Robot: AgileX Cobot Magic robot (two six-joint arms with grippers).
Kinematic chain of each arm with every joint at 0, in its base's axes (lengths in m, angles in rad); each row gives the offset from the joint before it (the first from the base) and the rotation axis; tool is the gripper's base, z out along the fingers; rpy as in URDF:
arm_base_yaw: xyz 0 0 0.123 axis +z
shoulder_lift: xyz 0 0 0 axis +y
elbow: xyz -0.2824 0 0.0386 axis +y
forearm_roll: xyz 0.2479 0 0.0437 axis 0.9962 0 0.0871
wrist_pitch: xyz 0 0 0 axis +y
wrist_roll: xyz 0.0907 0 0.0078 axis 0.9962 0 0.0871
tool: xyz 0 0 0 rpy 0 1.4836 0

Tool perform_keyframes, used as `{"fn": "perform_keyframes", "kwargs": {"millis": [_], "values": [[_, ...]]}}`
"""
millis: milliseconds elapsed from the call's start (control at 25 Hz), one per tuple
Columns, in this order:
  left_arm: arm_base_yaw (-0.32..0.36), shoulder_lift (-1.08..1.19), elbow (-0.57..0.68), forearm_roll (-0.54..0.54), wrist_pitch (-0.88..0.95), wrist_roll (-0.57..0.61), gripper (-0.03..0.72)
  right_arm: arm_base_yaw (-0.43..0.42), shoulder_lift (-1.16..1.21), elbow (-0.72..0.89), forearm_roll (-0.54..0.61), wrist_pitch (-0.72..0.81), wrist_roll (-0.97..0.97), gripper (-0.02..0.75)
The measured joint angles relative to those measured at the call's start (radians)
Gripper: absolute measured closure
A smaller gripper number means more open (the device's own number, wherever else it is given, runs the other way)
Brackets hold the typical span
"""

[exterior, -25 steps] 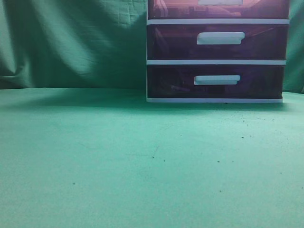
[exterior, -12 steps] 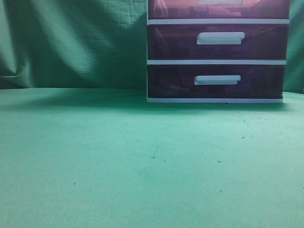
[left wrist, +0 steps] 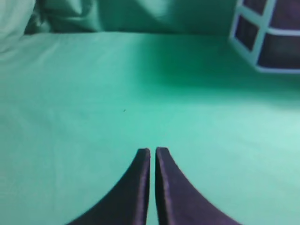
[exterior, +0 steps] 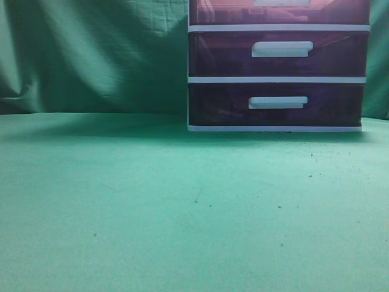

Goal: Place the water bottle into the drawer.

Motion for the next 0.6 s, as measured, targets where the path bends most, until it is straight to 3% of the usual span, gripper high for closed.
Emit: {"fn": "perform_keyframes", "kwargs": {"millis": [160, 600], "values": [[0.033, 0.0, 0.037, 0.002, 0.003, 0.018, 0.688, 0.0, 0.0, 0.0, 0.0, 0.0, 0.002, 0.738], [0.037, 0.0, 0.037, 0.002, 0.054, 0.106, 0.688, 0.0, 0.0, 0.0, 0.0, 0.0, 0.008, 0.738]]}}
